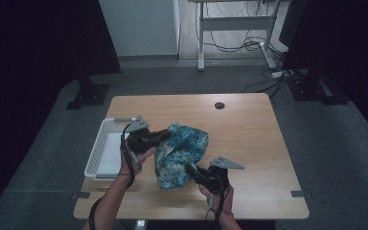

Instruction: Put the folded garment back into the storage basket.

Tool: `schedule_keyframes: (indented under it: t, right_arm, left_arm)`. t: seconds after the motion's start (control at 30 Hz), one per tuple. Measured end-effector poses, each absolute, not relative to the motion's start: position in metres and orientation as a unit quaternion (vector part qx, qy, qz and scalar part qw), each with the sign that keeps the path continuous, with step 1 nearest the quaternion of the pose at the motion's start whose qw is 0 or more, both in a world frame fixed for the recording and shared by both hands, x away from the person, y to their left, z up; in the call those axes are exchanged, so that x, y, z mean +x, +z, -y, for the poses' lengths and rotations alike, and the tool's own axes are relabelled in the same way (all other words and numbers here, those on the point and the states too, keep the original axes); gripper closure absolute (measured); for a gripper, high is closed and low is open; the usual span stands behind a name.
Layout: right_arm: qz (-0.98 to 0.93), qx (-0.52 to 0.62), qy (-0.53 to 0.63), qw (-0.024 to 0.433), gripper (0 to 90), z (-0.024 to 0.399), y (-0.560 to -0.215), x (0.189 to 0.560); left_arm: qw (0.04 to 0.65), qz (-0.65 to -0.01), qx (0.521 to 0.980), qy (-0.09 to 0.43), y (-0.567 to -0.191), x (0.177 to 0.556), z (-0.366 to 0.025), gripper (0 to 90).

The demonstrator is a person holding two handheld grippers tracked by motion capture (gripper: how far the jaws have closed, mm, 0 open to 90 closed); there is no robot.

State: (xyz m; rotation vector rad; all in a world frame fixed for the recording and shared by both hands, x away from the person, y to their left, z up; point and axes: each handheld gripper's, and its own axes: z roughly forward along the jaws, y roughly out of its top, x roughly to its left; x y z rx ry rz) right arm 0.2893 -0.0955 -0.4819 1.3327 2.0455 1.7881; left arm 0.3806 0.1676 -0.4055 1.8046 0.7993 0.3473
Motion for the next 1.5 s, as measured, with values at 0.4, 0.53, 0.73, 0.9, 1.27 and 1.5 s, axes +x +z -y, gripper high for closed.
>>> schedule_keyframes:
  t: [0.4,0.53,0.73,0.9,1.27,1.5]
  right_arm:
    - [-0.68,0.431,0.591,0.057,77.9,0.087,-0.478,0.292]
    - [-0.681,0.429,0.591,0.056,78.0,0.084,-0.476,0.292]
    - [-0.682,0.428,0.591,0.054,77.9,0.079,-0.476,0.294]
    - [-0.685,0.424,0.59,0.052,77.9,0.075,-0.476,0.295]
    - [-0.69,0.418,0.59,0.05,77.8,0.063,-0.471,0.298]
    - [-0.69,0.416,0.59,0.047,77.9,0.058,-0.469,0.3]
  left_arm:
    - [0.541,-0.343,0.753,0.153,-0.403,0.379,-0.18,85.6]
    - [0.542,-0.345,0.751,0.153,-0.403,0.379,-0.184,85.6]
    - [0.54,-0.348,0.75,0.154,-0.404,0.379,-0.189,85.6]
    - [0.54,-0.352,0.748,0.155,-0.404,0.379,-0.194,85.6]
    - [0.539,-0.36,0.744,0.163,-0.403,0.378,-0.206,85.6]
    - [0.539,-0.365,0.741,0.165,-0.403,0.379,-0.213,85.6]
